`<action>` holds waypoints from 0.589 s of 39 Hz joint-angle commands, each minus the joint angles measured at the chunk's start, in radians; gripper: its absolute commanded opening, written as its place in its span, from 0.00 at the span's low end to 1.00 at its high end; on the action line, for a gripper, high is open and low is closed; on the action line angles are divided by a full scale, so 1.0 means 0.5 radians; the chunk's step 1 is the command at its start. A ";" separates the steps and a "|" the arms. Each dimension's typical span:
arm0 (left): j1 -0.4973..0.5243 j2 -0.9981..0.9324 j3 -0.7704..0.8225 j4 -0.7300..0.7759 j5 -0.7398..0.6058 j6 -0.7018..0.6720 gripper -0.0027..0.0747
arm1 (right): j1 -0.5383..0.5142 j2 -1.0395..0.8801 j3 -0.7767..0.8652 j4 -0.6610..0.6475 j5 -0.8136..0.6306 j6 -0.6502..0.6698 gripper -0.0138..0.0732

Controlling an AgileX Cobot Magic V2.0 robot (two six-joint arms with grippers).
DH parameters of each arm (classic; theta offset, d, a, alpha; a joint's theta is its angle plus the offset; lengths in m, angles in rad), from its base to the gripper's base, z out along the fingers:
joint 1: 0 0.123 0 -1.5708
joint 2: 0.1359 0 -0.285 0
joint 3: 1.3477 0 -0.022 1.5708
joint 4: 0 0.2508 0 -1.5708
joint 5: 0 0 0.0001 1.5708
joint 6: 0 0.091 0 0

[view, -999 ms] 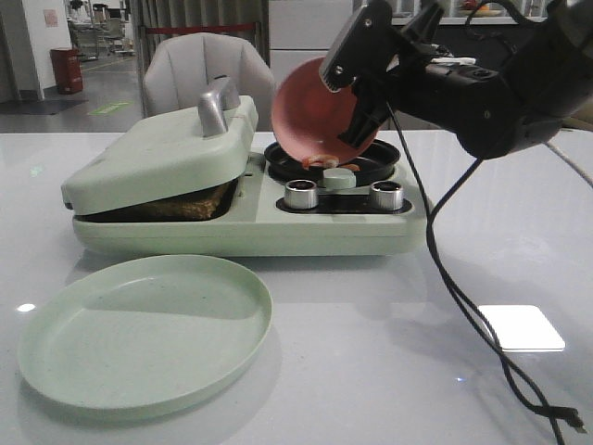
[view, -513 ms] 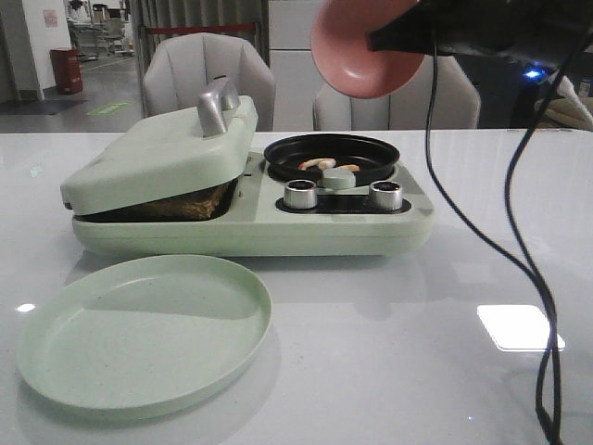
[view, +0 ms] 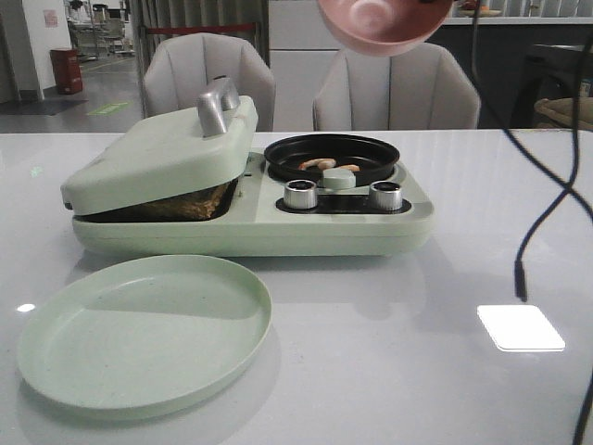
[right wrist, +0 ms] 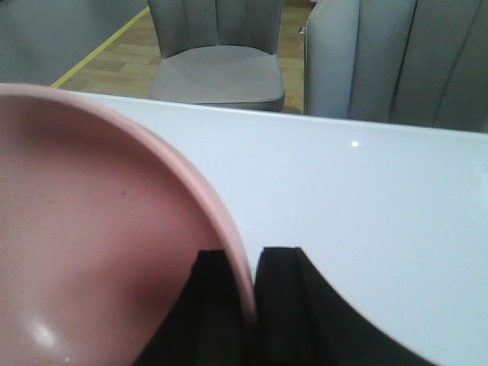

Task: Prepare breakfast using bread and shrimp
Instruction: 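Carry the empty pink bowl back and lower it onto the table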

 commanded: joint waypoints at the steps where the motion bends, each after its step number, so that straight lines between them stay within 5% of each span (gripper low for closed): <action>1: -0.016 0.024 -0.051 -0.017 -0.150 -0.025 0.18 | -0.093 -0.196 -0.082 0.013 0.136 0.012 0.32; 10: -0.016 0.024 -0.051 -0.017 -0.150 -0.025 0.18 | -0.306 -0.271 -0.028 0.011 0.623 0.012 0.32; 23: -0.016 0.024 -0.051 -0.017 -0.150 -0.025 0.18 | -0.496 -0.271 0.503 0.038 0.550 0.171 0.32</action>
